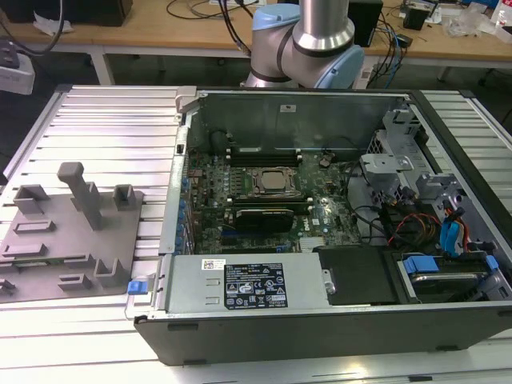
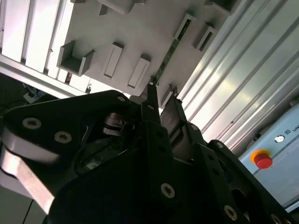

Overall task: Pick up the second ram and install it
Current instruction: 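Pick up the second ram and move it above second insertion slot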

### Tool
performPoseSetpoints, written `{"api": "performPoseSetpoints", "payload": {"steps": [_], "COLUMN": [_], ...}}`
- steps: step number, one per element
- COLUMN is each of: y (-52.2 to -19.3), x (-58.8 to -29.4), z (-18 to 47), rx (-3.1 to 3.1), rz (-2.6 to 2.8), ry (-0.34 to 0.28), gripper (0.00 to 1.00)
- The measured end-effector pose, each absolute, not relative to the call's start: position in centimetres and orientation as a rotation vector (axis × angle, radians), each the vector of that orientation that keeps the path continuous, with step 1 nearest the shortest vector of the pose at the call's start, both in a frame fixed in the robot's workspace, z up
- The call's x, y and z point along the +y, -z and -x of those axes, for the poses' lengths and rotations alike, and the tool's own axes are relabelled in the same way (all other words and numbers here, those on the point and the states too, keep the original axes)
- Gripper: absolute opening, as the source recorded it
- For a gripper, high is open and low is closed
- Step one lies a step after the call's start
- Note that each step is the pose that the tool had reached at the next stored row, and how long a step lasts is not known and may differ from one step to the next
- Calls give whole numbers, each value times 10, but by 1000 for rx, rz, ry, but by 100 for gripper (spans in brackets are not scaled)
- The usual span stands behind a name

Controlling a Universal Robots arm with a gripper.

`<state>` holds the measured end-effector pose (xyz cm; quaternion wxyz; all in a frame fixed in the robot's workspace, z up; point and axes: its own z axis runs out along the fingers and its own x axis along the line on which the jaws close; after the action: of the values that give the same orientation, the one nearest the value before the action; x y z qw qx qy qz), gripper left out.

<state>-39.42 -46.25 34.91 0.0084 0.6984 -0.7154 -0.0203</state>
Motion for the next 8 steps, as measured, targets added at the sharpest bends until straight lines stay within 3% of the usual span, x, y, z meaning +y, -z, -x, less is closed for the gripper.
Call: {"api": "performPoseSetpoints", "payload": {"steps": [8], "y": [-338], "x": [-463], "z": [394], "rx": [-2236], "rz": [-2182], "ry": [64], "gripper": [30]}}
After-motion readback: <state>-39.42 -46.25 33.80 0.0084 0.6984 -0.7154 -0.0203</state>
